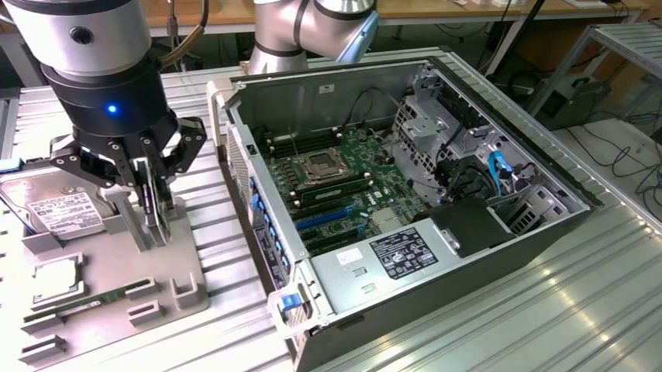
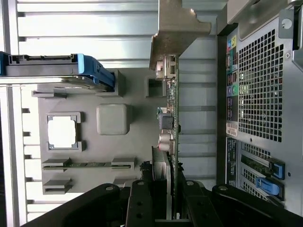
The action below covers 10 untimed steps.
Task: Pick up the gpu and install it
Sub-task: 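Pick up the gpu and move the gpu toward the slot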
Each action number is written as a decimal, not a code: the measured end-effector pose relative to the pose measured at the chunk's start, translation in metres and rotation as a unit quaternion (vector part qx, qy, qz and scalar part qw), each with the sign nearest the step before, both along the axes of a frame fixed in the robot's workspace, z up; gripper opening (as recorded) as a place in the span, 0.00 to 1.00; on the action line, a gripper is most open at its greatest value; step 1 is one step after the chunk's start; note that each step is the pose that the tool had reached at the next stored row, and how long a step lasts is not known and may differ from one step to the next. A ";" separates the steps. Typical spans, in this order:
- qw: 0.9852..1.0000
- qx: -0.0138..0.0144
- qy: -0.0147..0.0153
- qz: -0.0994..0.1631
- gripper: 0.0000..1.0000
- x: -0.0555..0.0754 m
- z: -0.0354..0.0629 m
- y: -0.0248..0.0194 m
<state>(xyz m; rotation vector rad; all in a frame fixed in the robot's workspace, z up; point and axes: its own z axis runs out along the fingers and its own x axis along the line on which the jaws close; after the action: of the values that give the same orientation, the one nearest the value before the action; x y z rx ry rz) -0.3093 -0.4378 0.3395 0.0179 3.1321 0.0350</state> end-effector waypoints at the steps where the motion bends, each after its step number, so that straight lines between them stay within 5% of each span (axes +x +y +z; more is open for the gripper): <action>1: 1.000 0.001 0.000 0.000 0.28 0.000 0.0023 0.0000; 10: 1.000 0.001 0.000 0.000 0.28 0.000 0.0110 0.0000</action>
<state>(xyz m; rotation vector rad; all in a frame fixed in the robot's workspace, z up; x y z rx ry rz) -0.3093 -0.4378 0.3506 0.0179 3.1317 0.0380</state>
